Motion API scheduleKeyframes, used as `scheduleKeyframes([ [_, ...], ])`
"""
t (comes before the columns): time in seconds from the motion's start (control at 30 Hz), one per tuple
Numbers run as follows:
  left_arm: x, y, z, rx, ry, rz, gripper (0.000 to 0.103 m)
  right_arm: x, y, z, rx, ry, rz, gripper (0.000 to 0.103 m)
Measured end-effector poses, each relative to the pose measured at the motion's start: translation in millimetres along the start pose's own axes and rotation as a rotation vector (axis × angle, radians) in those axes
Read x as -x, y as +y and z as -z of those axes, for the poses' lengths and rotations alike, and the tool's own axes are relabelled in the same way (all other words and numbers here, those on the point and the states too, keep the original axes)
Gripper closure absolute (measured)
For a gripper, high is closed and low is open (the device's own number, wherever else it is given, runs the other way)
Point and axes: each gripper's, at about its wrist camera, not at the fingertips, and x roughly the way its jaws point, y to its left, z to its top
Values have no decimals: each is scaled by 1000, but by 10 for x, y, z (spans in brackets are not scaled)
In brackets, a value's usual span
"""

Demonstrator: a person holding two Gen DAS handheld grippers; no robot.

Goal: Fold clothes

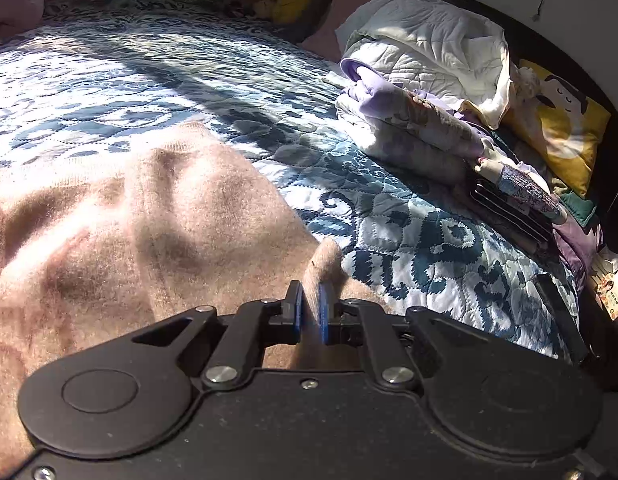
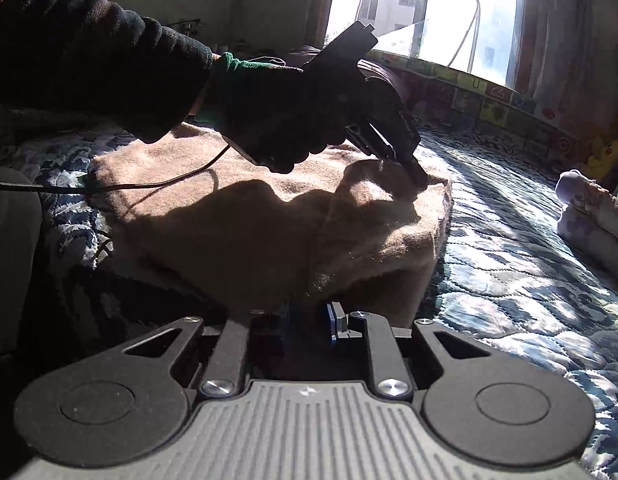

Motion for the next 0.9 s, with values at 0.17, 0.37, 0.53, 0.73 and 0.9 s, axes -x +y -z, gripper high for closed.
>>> scheduleKeyframes([
  [0.17,69,-71,-31,8,-35,24,96,57,207,-27,171,-36,88,76],
  [0.37,11,-184,-45,-7,14,-112,91,57,138,-57,121,-2,27,70],
  [0.53,636,-457,89,-31,-110,-129,89,399,70,-92,27,-67,-75,74],
  [0.73,1038,-932,806,-5,-118,-60,85,573,-92,-242,-35,-242,38,85],
  [0.9,895,-736,1192,213,-124,-20,83,71,-245,-348,-44,-201,124,87],
])
